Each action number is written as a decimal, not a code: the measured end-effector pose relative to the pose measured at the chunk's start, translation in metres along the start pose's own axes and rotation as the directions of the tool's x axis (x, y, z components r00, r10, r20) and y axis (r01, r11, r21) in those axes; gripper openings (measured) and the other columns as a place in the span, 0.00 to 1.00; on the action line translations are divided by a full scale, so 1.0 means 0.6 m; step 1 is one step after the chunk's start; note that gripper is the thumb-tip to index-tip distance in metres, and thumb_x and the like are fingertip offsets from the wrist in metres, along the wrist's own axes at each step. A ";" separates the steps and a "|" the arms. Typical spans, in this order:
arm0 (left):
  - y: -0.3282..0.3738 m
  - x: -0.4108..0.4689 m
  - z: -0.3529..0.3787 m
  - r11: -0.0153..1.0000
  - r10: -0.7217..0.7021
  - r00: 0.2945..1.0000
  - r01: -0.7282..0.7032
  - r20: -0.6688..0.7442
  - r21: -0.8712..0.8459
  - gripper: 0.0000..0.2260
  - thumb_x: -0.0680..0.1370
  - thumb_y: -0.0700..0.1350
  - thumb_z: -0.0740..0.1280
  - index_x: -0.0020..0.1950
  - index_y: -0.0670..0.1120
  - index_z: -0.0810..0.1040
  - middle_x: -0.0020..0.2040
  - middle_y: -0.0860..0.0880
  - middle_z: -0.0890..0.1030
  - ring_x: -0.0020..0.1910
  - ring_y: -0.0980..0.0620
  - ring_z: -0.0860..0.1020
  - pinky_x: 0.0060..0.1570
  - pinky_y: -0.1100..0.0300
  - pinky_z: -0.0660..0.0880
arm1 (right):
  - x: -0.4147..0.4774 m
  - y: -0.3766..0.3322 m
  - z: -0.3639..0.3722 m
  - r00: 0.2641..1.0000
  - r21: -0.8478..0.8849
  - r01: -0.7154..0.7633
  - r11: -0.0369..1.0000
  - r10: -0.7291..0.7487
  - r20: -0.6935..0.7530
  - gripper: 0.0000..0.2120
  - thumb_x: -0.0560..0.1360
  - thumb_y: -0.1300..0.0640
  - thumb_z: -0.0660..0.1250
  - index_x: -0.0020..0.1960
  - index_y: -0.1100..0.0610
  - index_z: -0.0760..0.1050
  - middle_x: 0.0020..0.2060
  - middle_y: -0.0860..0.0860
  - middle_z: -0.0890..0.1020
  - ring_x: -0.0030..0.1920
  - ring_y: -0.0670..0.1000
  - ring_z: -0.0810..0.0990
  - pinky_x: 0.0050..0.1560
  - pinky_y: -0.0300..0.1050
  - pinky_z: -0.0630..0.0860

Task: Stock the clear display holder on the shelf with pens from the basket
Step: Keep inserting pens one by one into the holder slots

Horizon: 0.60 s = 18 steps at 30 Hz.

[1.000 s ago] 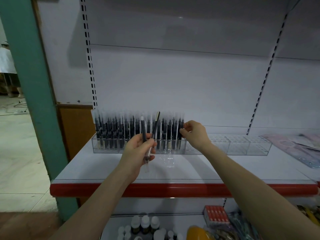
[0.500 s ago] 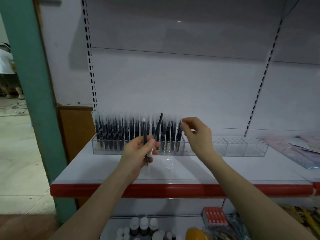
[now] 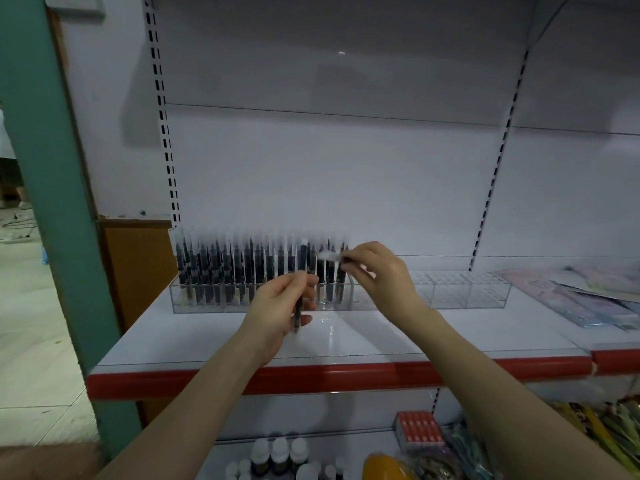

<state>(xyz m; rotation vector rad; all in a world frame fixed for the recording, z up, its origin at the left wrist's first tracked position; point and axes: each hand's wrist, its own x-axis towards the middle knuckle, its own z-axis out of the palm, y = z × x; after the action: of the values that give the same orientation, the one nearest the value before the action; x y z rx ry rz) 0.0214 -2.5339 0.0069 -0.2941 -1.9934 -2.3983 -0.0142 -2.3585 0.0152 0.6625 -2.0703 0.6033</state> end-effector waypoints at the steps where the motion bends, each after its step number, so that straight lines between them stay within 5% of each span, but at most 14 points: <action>1: 0.000 0.001 0.000 0.999 0.018 1.000 -0.017 -0.011 0.038 0.11 0.81 0.44 0.58 0.49 0.42 0.79 0.38 0.47 0.75 0.37 0.52 0.74 0.39 0.58 0.72 | 0.002 0.003 -0.007 0.995 0.051 -0.102 0.993 0.103 -0.015 0.10 0.74 0.57 0.66 0.51 0.62 0.81 0.43 0.55 0.82 0.40 0.49 0.78 0.41 0.41 0.77; 4: 0.003 0.009 0.000 0.980 0.104 0.994 -0.096 -0.039 0.174 0.09 0.80 0.44 0.61 0.52 0.43 0.80 0.37 0.49 0.75 0.40 0.52 0.73 0.46 0.57 0.72 | 0.012 0.023 -0.024 0.922 0.148 -0.376 0.915 0.386 -0.039 0.10 0.76 0.61 0.66 0.55 0.63 0.78 0.45 0.54 0.82 0.43 0.48 0.76 0.42 0.31 0.70; 7: 0.013 0.020 -0.002 0.958 0.160 0.986 -0.145 -0.042 0.249 0.07 0.79 0.44 0.62 0.51 0.47 0.79 0.37 0.49 0.75 0.40 0.53 0.73 0.42 0.62 0.70 | 0.025 0.047 -0.033 0.833 0.283 -0.521 0.806 0.552 -0.039 0.13 0.76 0.62 0.65 0.60 0.60 0.73 0.43 0.53 0.81 0.45 0.52 0.80 0.47 0.40 0.73; 9: 0.019 0.029 -0.003 0.958 0.162 0.986 -0.146 -0.047 0.248 0.10 0.79 0.43 0.62 0.59 0.47 0.77 0.39 0.49 0.77 0.41 0.53 0.76 0.42 0.63 0.71 | 0.031 0.064 -0.030 0.801 0.301 -0.570 0.765 0.599 -0.007 0.13 0.76 0.61 0.64 0.60 0.59 0.71 0.43 0.55 0.82 0.47 0.54 0.81 0.42 0.39 0.73; 12: 0.023 0.038 -0.005 0.958 0.165 0.986 -0.150 -0.041 0.245 0.09 0.78 0.43 0.64 0.58 0.48 0.77 0.42 0.50 0.81 0.46 0.52 0.78 0.46 0.60 0.70 | 0.042 0.079 -0.020 0.789 0.274 -0.594 0.756 0.615 0.014 0.12 0.78 0.59 0.62 0.60 0.59 0.71 0.41 0.54 0.82 0.45 0.55 0.82 0.34 0.34 0.71; 15: 0.021 0.042 -0.006 0.957 0.168 0.985 -0.152 -0.046 0.246 0.10 0.77 0.42 0.66 0.57 0.46 0.77 0.48 0.49 0.82 0.50 0.51 0.79 0.49 0.59 0.73 | 0.054 0.088 -0.007 0.779 0.283 -0.606 0.744 0.627 0.020 0.11 0.79 0.58 0.60 0.60 0.61 0.71 0.41 0.55 0.81 0.45 0.55 0.82 0.37 0.38 0.74; 18: 0.016 0.045 -0.008 0.975 0.170 0.985 -0.162 -0.041 0.153 0.04 0.77 0.38 0.65 0.50 0.44 0.77 0.41 0.48 0.84 0.42 0.51 0.82 0.40 0.61 0.78 | 0.064 0.092 0.007 0.780 0.272 -0.612 0.743 0.624 0.049 0.11 0.79 0.59 0.59 0.60 0.62 0.71 0.43 0.58 0.82 0.44 0.55 0.82 0.45 0.44 0.75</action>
<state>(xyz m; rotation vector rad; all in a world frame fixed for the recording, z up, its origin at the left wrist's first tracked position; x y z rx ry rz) -0.0047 -2.5377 0.0196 -0.3728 -2.0223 -2.1233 -0.0713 -2.3293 0.0355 0.0711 -2.1709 1.2934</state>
